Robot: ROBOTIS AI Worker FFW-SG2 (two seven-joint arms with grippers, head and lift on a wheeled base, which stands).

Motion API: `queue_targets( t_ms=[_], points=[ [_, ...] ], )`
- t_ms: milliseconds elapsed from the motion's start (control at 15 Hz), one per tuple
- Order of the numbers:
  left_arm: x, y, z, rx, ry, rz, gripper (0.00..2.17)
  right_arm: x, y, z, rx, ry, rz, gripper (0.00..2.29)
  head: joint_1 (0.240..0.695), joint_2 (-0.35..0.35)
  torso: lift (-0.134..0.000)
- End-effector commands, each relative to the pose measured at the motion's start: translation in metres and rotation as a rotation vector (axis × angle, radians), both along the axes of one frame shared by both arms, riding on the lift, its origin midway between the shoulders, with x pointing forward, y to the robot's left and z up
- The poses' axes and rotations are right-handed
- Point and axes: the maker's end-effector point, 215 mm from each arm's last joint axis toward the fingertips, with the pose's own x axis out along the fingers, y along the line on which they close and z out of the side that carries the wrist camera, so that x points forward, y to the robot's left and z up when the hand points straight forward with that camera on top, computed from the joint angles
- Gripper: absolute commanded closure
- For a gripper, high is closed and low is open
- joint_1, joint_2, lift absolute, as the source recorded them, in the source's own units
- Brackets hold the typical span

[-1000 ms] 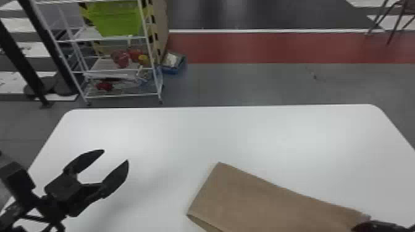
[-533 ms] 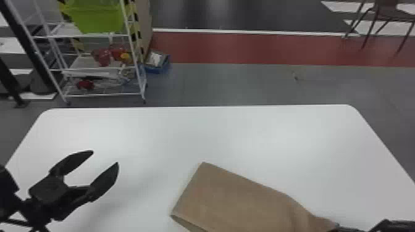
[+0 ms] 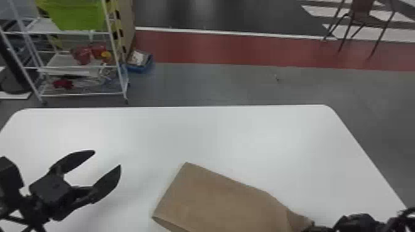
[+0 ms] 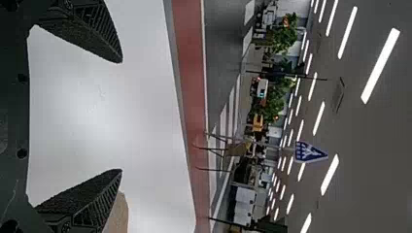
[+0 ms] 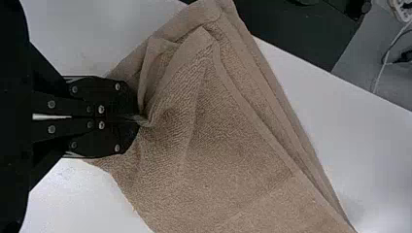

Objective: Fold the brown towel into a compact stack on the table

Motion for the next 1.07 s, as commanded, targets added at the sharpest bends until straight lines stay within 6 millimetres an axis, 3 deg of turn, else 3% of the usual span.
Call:
queue_targets(
  t_ms=[0, 200, 333, 467, 733, 1000],
  points=[
    [-0.005, -0.011, -0.006, 0.017, 0.009, -0.008, 0.08, 0.017, -0.002, 0.001, -0.024, -0.017, 0.004, 1.71, 0.695, -0.121, -0.119],
    [-0.023, -0.044, 0.002, 0.020, -0.021, -0.065, 0.08, 0.039, 0.004, 0.007, -0.018, -0.043, -0.004, 1.71, 0.695, -0.141, -0.119],
    [-0.027, -0.064, 0.008, 0.013, -0.050, -0.098, 0.08, 0.048, 0.020, 0.006, -0.004, -0.044, 0.004, 1.71, 0.695, -0.175, -0.119],
    [-0.028, -0.076, 0.000, 0.026, -0.040, -0.113, 0.08, 0.054, 0.042, 0.004, 0.009, -0.046, 0.027, 1.71, 0.695, -0.186, -0.119],
    [-0.025, -0.088, -0.009, 0.087, -0.072, -0.099, 0.08, 0.068, 0.074, 0.007, 0.032, -0.062, 0.056, 1.71, 0.695, -0.156, -0.119],
    [-0.011, -0.080, -0.034, 0.267, -0.106, -0.052, 0.08, 0.072, 0.078, 0.015, 0.045, -0.080, 0.051, 1.71, 0.695, -0.125, -0.119]
  ],
)
